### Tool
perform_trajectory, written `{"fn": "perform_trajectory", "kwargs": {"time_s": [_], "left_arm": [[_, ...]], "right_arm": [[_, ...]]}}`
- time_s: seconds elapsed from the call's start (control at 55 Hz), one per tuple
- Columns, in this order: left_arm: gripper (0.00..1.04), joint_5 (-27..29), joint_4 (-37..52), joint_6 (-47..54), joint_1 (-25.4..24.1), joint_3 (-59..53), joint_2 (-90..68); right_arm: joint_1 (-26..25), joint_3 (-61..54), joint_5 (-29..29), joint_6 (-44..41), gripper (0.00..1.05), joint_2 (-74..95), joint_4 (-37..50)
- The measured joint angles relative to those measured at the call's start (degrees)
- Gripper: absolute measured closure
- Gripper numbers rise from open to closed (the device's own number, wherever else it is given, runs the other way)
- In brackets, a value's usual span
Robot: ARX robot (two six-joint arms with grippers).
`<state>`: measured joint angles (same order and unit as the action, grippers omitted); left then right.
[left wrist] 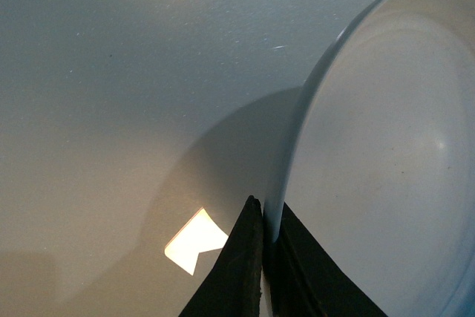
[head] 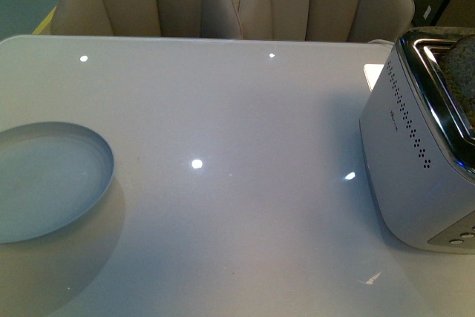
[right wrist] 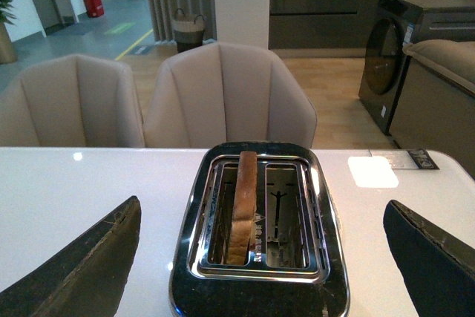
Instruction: Left arm holds plate, right arm toasts bread
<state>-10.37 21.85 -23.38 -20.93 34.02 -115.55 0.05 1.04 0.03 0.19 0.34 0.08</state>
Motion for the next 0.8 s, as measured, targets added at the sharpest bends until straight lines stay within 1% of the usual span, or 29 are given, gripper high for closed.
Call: {"fn": "perform_trajectory", "kwargs": {"time_s": [0.273,0.436,0.8], "left_arm": [[1.01,0.3,3.1,-0.1,-2.1,0.0,-5.4],[1.01,-0.5,5.8,-0.8,-2.5,0.3,-7.9],[1.01,-2.6,17.0,-4.0,-3.0,0.1,-13.8]], "right_arm": [[0.0,0.0,0.0,0.0,0.09,0.0,0.0],[0.0,0.0,0.0,0.0,0.09,0.0,0.0],[0.0,0.0,0.0,0.0,0.09,0.0,0.0]]}}
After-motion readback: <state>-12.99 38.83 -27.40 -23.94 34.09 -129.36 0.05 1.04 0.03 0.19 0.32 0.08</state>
